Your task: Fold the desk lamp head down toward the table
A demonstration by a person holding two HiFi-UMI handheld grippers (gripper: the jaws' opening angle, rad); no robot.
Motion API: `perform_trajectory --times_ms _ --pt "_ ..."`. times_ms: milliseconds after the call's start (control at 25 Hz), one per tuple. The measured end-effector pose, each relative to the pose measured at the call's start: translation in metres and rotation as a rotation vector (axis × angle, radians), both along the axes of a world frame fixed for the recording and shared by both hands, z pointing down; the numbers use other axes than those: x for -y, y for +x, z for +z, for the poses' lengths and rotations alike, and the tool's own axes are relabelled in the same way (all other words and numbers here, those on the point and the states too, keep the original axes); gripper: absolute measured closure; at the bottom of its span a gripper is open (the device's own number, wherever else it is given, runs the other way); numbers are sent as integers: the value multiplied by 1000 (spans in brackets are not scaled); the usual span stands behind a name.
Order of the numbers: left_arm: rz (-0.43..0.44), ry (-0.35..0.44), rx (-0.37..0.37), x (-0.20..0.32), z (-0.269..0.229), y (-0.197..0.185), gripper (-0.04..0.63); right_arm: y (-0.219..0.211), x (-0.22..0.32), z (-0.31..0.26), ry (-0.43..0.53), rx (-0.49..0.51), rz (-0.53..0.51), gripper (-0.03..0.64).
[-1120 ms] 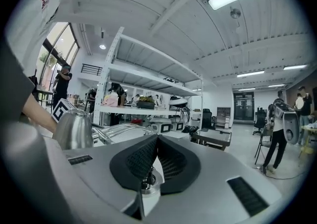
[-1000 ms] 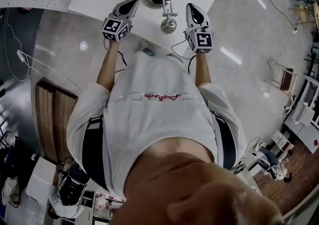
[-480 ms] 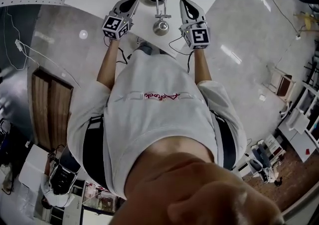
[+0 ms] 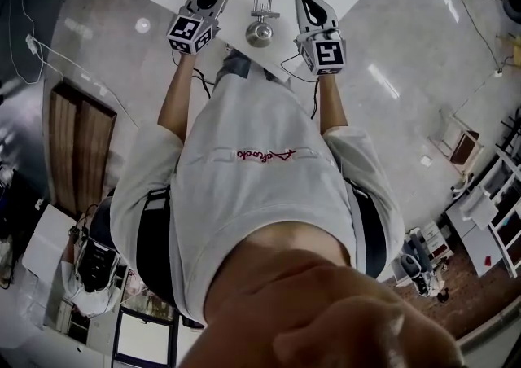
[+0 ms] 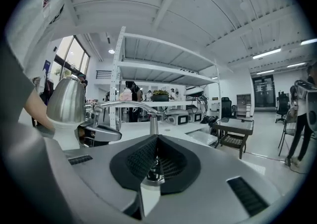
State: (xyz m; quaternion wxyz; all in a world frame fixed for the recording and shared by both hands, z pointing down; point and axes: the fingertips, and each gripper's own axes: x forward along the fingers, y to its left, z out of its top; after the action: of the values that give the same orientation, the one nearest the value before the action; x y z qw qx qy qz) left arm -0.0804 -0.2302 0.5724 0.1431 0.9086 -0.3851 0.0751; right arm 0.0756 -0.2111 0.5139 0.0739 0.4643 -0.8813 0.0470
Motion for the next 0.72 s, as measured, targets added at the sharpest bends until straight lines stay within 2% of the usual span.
perform_trajectory --times_ms 280,320,360,480,720 --pt "3 -23 -18 -11 17 3 569 -3 -12 18 -43 -2 -4 592" --pt "11 -28 -25 -13 19 5 518 -3 -14 19 -48 -5 -4 592" --pt "23 -35 -32 -14 21 7 435 -2 -15 20 -52 -9 -4 592" --pt "57 -44 -41 -15 25 14 318 0 -17 23 -59 -16 -3 592" --pt "85 -41 -27 -6 31 21 288 4 -18 24 -61 -22 -1 592"
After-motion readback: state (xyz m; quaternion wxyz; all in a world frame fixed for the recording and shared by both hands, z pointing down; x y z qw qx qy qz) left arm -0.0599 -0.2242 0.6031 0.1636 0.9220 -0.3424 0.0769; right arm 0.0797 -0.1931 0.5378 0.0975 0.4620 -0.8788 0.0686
